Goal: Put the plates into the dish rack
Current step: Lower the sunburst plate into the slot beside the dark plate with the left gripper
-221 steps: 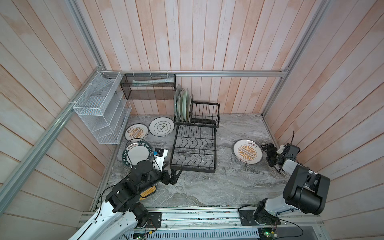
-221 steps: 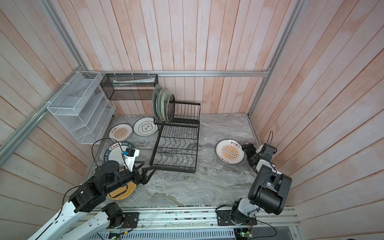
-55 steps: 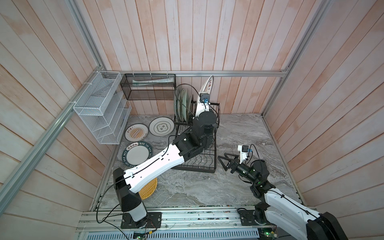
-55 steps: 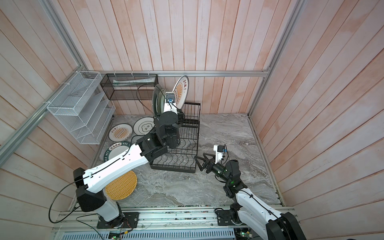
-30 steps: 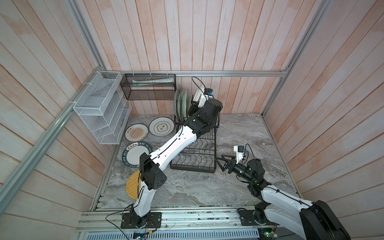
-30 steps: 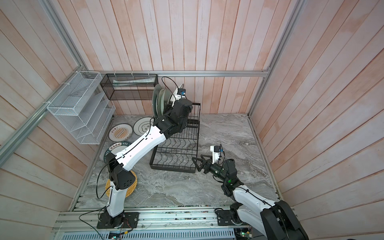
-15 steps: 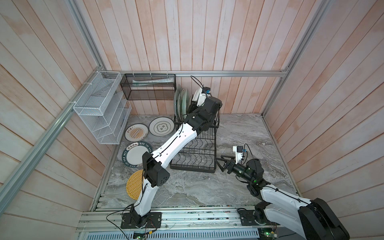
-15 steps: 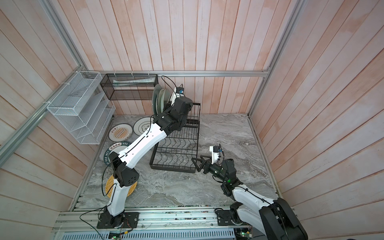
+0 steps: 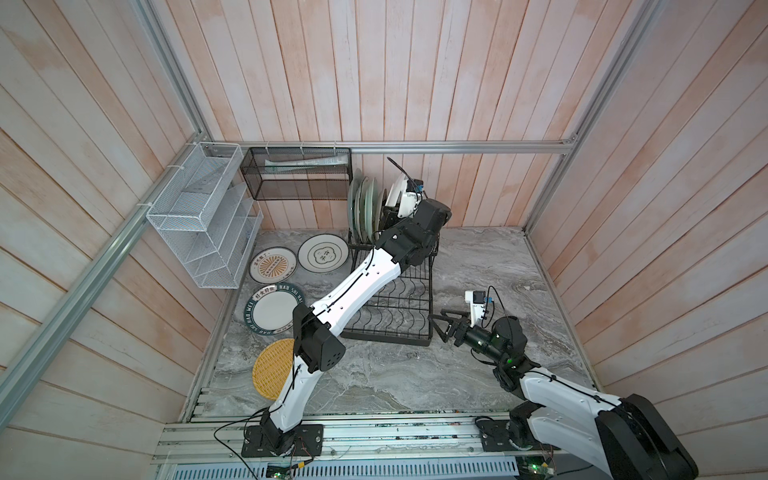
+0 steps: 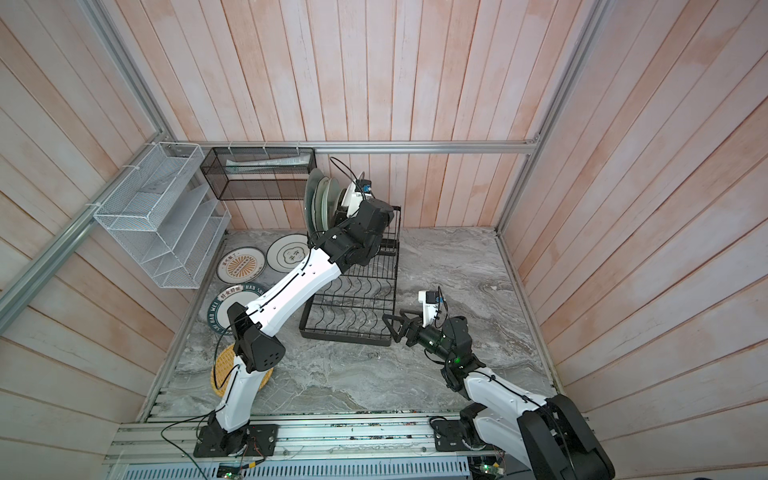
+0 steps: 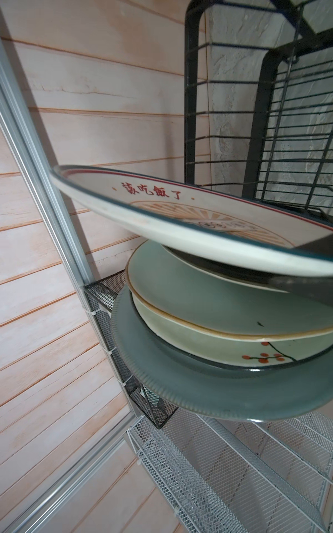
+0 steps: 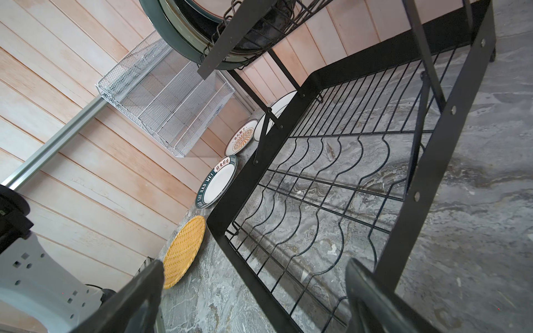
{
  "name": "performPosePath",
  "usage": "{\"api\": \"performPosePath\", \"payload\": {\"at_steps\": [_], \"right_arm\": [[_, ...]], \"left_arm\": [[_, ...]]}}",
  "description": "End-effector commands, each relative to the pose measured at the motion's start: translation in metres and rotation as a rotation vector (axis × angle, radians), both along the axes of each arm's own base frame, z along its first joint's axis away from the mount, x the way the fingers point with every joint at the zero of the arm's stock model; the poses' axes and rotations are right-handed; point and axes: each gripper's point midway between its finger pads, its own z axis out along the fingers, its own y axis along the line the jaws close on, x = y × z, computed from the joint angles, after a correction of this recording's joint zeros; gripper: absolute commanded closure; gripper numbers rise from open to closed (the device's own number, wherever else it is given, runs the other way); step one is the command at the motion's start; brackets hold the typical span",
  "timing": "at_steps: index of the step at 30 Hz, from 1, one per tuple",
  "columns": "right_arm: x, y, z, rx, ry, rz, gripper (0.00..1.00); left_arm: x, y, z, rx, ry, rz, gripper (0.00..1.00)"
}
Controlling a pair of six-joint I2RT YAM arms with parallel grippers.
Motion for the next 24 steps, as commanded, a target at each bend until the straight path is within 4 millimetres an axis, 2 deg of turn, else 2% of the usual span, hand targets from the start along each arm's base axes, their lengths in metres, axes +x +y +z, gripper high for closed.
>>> {"api": "performPosePath", "payload": {"at_steps": [1, 12, 18, 24], "right_arm": [[0.001, 0.005, 0.015, 0.024, -0.034, 0.02, 0.02], [0.001, 0.006, 0.013, 0.023, -0.029, 0.02, 0.02], [0.002, 0.007, 0.011, 0.018, -0.021, 0.025, 0.02], [0.002, 0.007, 0.01, 0.017, -0.02, 0.024, 0.02]], "left_arm": [[-0.001, 0.001, 0.002, -0.042, -0.036, 0.039, 1.0], [-0.002, -0.004, -0.023, -0.104, 0.033, 0.005, 1.0], [-0.002, -0.011, -0.026, -0.139, 0.047, -0.028, 1.0], [-0.003, -0.015, -0.027, -0.145, 0.055, -0.043, 0.88]]}}
